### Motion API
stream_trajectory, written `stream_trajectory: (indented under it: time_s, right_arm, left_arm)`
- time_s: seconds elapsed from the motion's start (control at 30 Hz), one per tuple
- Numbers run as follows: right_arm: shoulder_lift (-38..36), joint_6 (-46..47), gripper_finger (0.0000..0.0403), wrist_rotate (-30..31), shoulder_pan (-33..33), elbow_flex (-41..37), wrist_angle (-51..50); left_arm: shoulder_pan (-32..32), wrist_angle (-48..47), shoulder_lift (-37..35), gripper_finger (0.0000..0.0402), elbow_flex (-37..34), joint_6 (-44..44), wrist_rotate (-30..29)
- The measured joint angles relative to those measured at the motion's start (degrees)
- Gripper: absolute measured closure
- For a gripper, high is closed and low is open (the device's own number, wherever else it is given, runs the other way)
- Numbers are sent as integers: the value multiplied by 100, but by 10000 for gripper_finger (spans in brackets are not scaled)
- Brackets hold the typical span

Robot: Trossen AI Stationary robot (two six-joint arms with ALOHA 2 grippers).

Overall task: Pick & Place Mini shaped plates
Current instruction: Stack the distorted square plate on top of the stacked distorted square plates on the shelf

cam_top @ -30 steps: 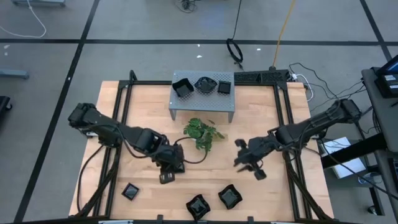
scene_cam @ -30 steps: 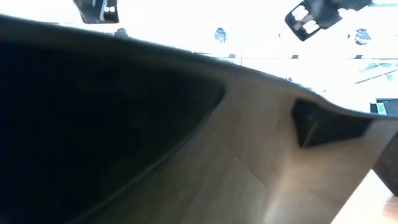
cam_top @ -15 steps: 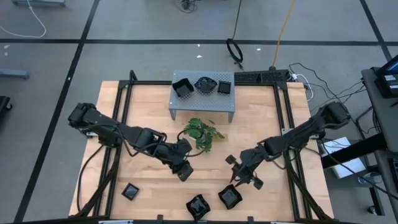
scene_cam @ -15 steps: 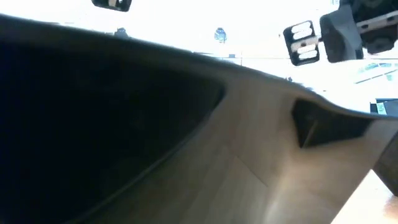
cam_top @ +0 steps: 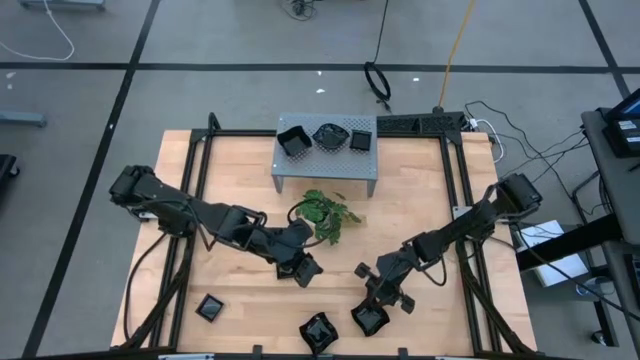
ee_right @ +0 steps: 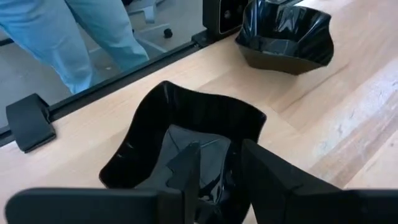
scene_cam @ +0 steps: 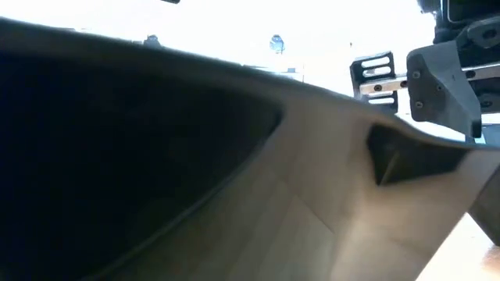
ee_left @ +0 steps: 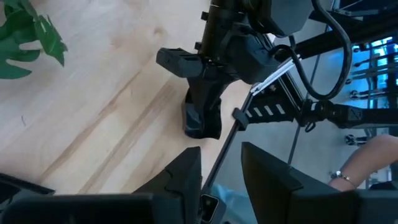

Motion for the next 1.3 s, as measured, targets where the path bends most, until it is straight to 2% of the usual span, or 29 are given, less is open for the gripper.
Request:
stream_trajectory:
  time_s: [0.33, 0.5, 0.77, 0.87, 1.07, 1.23, 1.3]
  right_arm:
    - [168, -138, 298, 176, -76, 1, 242]
    - [370, -171, 298, 768, -112, 11, 302]
    - [566, 30, 301, 783, -108, -2, 104]
    - [539, 30, 320, 786, -103, 0, 125]
    - [447, 206, 395, 760, -161, 0, 109]
    - [255, 1049, 401, 798, -530, -4, 472]
    - [235, 1474, 401, 1032, -702, 61, 883]
  left_arm:
    - [2, 113, 0, 284, 1, 313, -135]
    - [2, 114, 0, 284, 2, 385, -142]
    - [0, 114, 0, 284, 2, 415, -138]
    - [0, 114, 0, 284, 2, 416, -123]
    - [0, 114, 0, 284, 4, 413, -116]
    - [0, 116, 0, 284, 4, 349, -109]
    - [0, 110, -26, 284, 4, 315, -99]
